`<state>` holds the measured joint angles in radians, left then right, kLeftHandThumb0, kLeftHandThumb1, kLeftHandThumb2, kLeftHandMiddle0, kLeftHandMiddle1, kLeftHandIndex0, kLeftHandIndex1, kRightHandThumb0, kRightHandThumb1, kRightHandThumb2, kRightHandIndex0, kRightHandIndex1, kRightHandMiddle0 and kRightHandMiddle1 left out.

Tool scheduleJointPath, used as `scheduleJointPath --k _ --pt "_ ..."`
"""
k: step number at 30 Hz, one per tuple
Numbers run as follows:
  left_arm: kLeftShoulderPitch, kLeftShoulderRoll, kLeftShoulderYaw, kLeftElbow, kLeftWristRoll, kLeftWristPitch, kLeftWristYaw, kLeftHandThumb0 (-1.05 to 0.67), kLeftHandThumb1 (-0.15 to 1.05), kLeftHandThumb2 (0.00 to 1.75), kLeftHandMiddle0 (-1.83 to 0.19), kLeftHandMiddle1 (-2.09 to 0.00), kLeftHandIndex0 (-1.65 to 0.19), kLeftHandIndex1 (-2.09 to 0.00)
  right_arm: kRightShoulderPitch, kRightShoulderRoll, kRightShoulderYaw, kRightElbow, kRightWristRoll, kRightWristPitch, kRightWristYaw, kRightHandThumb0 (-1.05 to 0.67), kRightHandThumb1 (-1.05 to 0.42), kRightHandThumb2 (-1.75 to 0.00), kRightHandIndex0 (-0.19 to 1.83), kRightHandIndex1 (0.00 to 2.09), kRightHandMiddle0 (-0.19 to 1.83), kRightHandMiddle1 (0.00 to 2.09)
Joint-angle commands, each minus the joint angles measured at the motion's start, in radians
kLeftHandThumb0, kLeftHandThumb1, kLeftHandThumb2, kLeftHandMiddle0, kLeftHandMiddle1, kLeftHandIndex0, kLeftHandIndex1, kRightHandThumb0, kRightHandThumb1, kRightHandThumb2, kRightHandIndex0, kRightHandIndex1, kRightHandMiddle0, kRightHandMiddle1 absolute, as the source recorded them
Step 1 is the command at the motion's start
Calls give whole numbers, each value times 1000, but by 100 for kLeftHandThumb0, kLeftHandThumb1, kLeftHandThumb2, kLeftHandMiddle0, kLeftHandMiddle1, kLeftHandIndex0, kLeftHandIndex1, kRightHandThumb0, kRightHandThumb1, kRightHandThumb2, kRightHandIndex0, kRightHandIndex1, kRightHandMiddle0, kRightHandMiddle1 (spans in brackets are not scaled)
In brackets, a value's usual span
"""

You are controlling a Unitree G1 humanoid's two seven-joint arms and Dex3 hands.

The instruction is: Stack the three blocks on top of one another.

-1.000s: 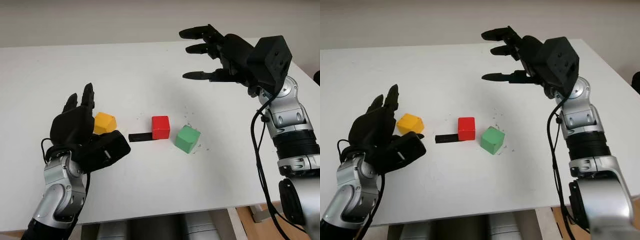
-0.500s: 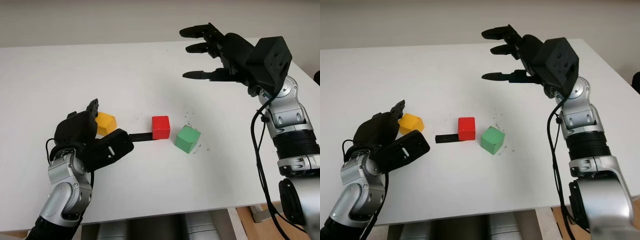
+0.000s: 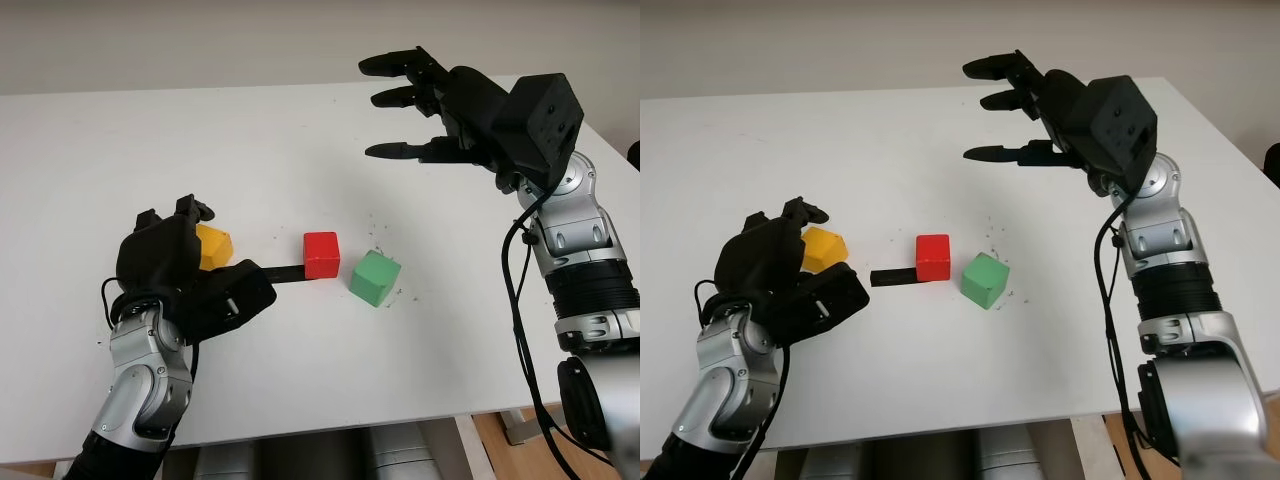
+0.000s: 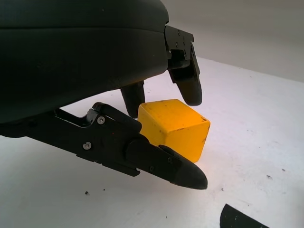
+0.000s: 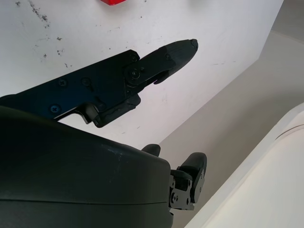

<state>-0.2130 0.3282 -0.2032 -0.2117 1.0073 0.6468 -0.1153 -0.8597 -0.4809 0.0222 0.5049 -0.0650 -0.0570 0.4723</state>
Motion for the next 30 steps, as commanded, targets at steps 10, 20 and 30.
scheduleJointPath --k 10,20,30 --pt "16 -12 26 73 -48 -67 147 -15 100 5 -25 -186 -25 -120 7 -9 -11 -39 5 7 0 -59 -89 -6 -3 82 -5 80" --pt "10 -1 31 109 -77 -87 168 -7 94 5 -35 -148 -37 -109 9 -9 -12 -44 2 8 -6 -57 -90 -6 -3 82 -6 82" --pt "1 34 62 111 -218 -163 41 -7 96 6 -43 -132 -46 -101 10 -6 -16 -46 11 15 -2 -56 -91 -5 -3 80 -6 83"
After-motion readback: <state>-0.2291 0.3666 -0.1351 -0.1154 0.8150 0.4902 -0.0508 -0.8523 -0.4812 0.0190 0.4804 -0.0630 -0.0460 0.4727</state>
